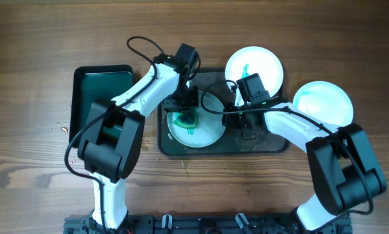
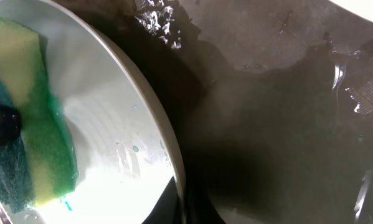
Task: Clean dirty plates on tray and stack at the side
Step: 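Scrub the second plate with the sponge in left gripper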
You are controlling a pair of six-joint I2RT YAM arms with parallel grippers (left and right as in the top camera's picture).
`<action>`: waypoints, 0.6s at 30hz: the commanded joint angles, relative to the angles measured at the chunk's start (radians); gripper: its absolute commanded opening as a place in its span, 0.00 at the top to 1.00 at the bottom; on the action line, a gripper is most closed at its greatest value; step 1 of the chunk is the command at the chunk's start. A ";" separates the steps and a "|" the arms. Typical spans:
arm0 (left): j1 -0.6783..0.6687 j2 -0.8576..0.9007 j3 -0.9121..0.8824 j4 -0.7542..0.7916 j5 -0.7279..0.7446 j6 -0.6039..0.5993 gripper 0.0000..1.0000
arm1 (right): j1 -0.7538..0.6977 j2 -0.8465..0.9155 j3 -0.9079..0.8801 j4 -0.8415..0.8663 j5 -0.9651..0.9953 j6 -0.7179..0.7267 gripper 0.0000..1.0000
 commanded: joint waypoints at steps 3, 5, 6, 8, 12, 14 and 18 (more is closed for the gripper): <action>-0.037 0.092 -0.047 0.010 0.084 -0.018 0.96 | 0.000 0.027 0.012 0.002 -0.015 0.009 0.96; -0.048 0.093 -0.055 0.028 0.232 0.075 0.96 | 0.000 0.027 0.012 0.002 -0.015 0.009 0.96; -0.055 0.093 -0.055 0.032 0.380 0.194 0.96 | 0.000 0.027 0.012 0.002 -0.015 0.009 0.96; -0.063 0.092 -0.054 0.021 0.616 0.388 0.96 | 0.000 0.027 0.012 0.002 -0.015 0.009 0.96; -0.054 0.091 -0.054 -0.019 0.642 0.435 0.96 | 0.000 0.027 0.012 0.000 -0.015 0.009 0.96; -0.037 0.087 -0.052 -0.035 0.550 0.383 0.96 | 0.000 0.027 0.012 0.000 -0.014 0.009 0.96; 0.011 0.054 -0.052 -0.045 0.233 0.175 0.96 | 0.000 0.027 0.012 -0.002 -0.014 0.008 0.96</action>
